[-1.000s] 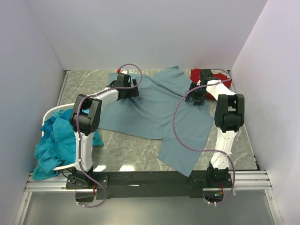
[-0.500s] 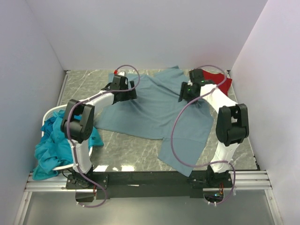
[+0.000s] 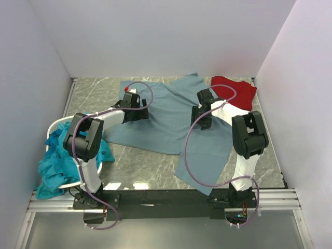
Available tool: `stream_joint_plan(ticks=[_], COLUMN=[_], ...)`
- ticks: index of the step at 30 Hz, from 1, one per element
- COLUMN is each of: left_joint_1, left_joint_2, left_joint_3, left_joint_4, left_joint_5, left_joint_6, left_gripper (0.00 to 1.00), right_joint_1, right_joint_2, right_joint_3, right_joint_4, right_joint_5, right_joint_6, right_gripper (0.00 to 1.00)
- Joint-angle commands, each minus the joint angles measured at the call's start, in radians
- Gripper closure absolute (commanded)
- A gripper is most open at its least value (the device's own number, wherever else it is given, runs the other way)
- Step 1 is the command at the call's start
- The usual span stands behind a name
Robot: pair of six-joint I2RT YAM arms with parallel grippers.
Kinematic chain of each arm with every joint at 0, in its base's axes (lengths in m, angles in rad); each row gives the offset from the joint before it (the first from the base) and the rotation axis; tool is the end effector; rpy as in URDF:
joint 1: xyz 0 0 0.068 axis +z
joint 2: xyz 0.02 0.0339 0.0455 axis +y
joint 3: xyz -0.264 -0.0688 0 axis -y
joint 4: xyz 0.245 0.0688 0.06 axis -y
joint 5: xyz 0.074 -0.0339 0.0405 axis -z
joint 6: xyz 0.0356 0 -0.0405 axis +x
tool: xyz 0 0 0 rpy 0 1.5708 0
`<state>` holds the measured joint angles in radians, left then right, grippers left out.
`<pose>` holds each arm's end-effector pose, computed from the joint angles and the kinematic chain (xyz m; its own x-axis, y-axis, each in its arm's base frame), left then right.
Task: Fold and stack the t-shirts
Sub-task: Flatten the tshirt out
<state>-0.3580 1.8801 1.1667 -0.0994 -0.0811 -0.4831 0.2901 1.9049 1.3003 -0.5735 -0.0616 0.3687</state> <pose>0.3758 -0.1375 0.1705 -0.7403 -0.2174 -0.6361 -0.0529 0.9622 -0.2672 0.3675 0.1120 0.1718 -0.9368 0.0957 -0.3365 0.0317 0.9811 0.1910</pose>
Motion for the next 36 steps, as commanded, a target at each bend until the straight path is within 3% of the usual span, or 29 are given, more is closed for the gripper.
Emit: stream_joint_plan(ticks=[1, 17, 28, 36], left_joint_1=[-0.004, -0.006, -0.019, -0.029], left_joint_2=[0.034, 0.183, 0.277, 0.162], left_joint_3=[0.024, 0.177, 0.321, 0.262], left_joint_4=[0.032, 0.010, -0.019, 0.036], left_joint_5=[-0.019, 0.030, 0.053, -0.003], left_joint_6=[0.012, 0.021, 0.026, 0.035], left_gripper=[0.01, 0.00, 0.01, 0.01], right_joint_1=[-0.014, -0.163, -0.210, -0.210], right_joint_2=[0.051, 0.121, 0.201, 0.119], right_joint_3=[0.025, 0.112, 0.243, 0.238], right_joint_4=[0.006, -0.035, -0.117, -0.080], right_joint_5=[-0.009, -0.129, -0.060, -0.093], right_joint_6=[-0.010, -0.062, -0.070, -0.067], right_gripper=[0.36, 0.39, 0.40, 0.40])
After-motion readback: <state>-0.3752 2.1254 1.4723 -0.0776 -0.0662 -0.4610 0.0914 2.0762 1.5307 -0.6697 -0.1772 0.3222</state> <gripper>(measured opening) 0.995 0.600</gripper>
